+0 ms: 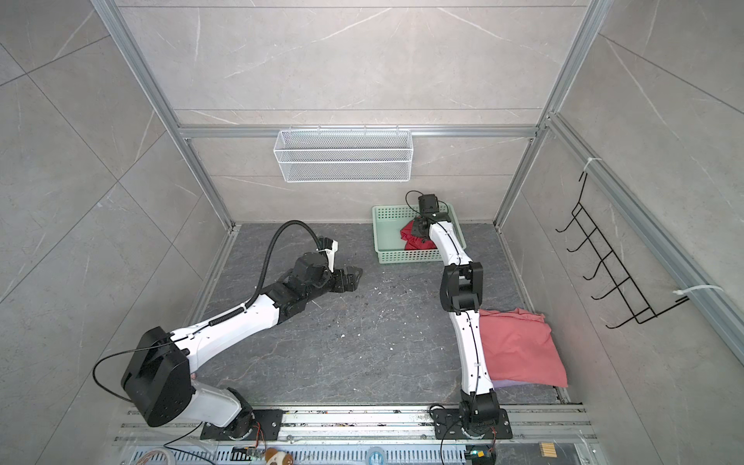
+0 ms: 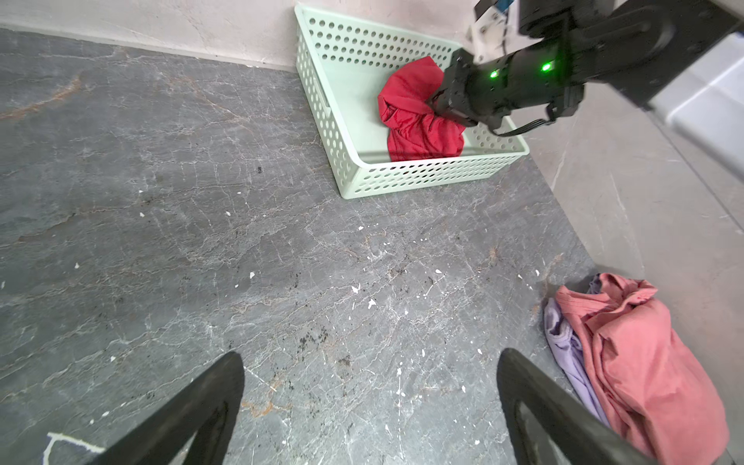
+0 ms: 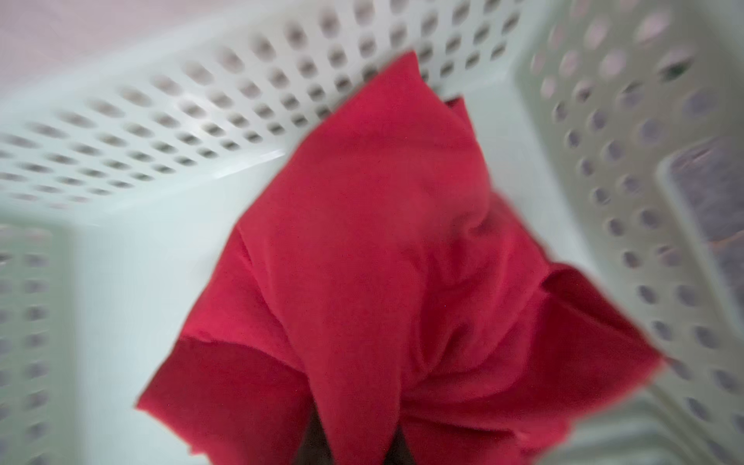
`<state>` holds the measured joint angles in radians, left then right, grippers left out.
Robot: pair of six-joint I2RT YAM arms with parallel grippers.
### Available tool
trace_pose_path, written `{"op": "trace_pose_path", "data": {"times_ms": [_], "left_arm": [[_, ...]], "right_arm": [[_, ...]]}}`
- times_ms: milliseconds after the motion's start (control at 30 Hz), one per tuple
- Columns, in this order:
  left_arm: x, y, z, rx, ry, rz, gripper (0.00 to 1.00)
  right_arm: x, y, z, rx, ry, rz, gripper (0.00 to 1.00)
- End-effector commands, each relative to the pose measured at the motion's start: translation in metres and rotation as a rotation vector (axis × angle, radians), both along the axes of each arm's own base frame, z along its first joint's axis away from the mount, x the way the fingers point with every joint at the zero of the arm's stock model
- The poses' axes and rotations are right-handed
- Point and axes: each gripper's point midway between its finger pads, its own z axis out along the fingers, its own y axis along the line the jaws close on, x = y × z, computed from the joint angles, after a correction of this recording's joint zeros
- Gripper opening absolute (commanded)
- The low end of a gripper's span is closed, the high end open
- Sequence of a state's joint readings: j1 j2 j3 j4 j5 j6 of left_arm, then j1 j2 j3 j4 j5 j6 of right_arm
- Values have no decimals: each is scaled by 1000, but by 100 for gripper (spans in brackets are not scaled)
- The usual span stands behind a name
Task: Fold and stack the t-shirts
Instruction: 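Reach the right gripper into the basket and grasp the red t-shirt, then lift the red t-shirt out of the basket and drop it on the table center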
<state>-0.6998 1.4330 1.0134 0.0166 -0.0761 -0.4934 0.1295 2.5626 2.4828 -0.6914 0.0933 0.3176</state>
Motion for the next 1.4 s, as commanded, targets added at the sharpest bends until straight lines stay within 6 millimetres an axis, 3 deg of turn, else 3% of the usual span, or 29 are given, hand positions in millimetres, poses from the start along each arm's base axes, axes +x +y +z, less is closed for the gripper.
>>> {"op": "trace_pose_path", "data": {"times_ms": [0, 133, 300, 400, 533, 633, 767, 900, 1000, 1033, 1100, 1133, 1167, 1233, 1367], "left_arm": [[-4, 6, 33, -93, -78, 19, 100], [-14, 13, 35, -116, -87, 20, 100], [-25, 26, 40, -112, -115, 32, 100], [-32, 40, 49, -96, -153, 53, 100], [-44, 60, 58, -74, -201, 82, 100], [-54, 77, 64, -74, -233, 117, 100], [-66, 108, 71, -76, -263, 211, 99], [-80, 131, 79, -77, -291, 262, 99], [-87, 141, 80, -79, -298, 285, 99], [-88, 144, 79, -81, -297, 291, 99], [-89, 145, 75, -82, -287, 295, 99], [-89, 143, 72, -81, -276, 287, 100], [-89, 140, 68, -67, -260, 274, 99], [-88, 139, 54, -12, -193, 270, 100], [-86, 141, 20, 101, -46, 298, 100]], "right_arm": [[-3, 19, 151, 95, -319, 82, 0], [-34, 35, 209, 170, -419, 161, 0], [-97, 61, 276, 275, -522, 276, 0], [-143, 84, 303, 339, -544, 373, 0], [-203, 129, 311, 417, -508, 504, 0], [-245, 171, 291, 466, -439, 574, 0], [-283, 217, 257, 608, -348, 605, 0], [-312, 247, 228, 688, -250, 594, 0], [-312, 241, 184, 709, -158, 479, 0], [-309, 236, 163, 680, -127, 437, 7], [-304, 219, 118, 568, -53, 349, 31], [-301, 207, 101, 478, -45, 313, 58], [-299, 191, 87, 397, -34, 257, 69], [-297, 169, 80, 301, -66, 216, 75], [-302, 148, 97, 189, -110, 223, 77]]}}
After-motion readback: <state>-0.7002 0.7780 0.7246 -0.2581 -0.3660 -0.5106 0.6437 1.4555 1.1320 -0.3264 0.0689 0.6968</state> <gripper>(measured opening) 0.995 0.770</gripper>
